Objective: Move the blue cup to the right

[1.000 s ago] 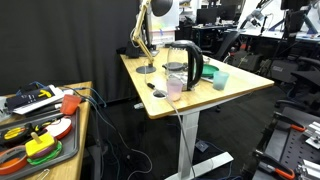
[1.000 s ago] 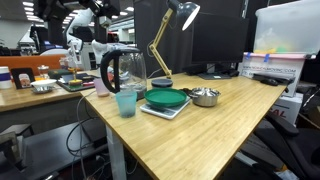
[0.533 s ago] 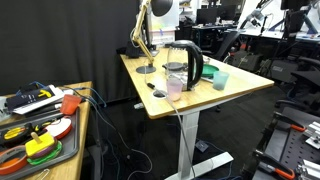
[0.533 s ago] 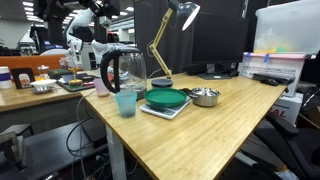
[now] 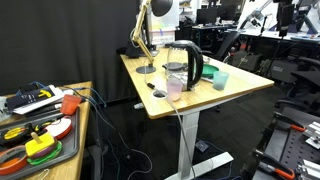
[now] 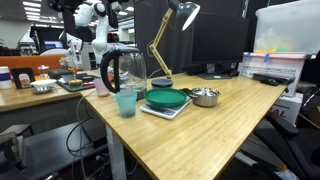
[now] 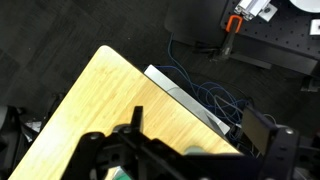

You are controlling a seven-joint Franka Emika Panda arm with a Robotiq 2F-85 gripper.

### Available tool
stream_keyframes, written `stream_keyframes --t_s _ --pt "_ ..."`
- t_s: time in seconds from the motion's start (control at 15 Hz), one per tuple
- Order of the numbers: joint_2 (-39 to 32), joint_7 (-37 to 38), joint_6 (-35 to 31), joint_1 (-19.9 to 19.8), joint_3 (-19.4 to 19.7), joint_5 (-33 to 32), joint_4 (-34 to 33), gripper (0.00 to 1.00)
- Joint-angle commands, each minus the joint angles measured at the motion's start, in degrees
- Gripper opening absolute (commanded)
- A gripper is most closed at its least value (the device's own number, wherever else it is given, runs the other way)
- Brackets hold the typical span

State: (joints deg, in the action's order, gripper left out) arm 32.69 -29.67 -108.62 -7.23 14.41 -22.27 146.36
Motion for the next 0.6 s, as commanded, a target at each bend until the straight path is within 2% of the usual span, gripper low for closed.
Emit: stream_keyframes --t_s 0.0,0.07,0.13,0.33,0.53 --pt "-5.8 2.1 2.3 0.5 -3.2 -3.5 -5.8 1.0" --pt "-6.8 2.2 2.0 0.7 -3.4 -3.7 -6.6 1.0" --pt "-3.5 1.7 0.3 0.9 -2.6 -2.2 -3.9 1.0" --pt "-6.3 1.8 0.4 1.0 -3.0 -2.6 -5.4 1.0" --pt "-6.3 1.8 0.7 0.9 -2.9 -2.7 -5.6 1.0"
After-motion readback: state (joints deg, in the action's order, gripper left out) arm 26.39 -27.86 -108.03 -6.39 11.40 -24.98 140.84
